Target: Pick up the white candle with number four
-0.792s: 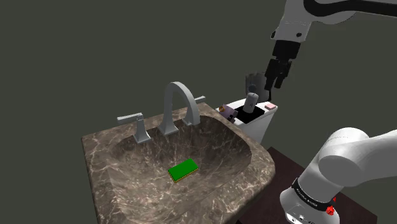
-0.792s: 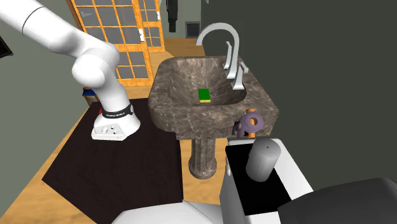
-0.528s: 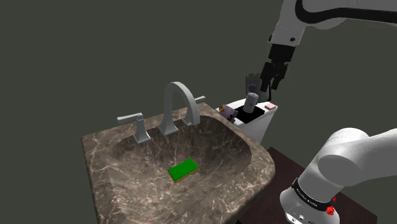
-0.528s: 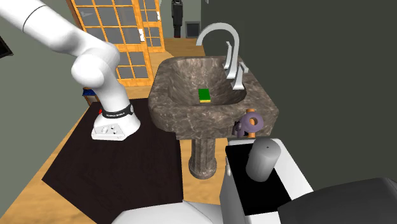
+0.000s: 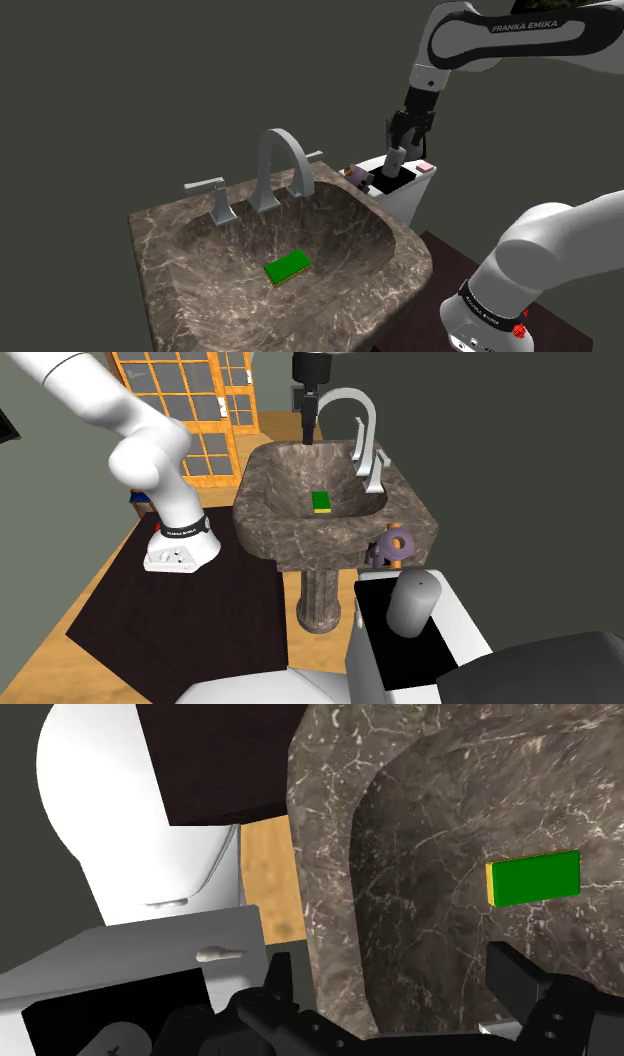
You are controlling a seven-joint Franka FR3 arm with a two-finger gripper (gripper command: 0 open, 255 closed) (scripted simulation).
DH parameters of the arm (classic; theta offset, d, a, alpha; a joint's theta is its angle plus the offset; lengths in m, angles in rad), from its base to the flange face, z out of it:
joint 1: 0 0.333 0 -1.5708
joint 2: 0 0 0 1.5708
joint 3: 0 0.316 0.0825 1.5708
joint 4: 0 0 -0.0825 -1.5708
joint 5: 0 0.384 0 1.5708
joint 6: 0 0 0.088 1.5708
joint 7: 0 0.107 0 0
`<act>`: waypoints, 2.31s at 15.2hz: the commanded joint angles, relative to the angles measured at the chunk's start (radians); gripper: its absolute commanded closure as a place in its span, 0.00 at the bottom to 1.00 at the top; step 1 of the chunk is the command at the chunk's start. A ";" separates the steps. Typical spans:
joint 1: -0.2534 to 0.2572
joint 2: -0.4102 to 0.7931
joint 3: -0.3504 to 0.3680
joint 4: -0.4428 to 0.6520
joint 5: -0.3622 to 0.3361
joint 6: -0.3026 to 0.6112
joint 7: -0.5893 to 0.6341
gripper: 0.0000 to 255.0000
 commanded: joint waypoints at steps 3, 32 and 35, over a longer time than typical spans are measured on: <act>-0.038 0.096 -0.020 -0.001 -0.033 0.123 0.025 0.00; -0.240 0.783 -0.188 0.300 -0.118 0.667 0.184 0.00; -0.243 0.811 -0.186 0.285 -0.113 0.710 0.183 0.00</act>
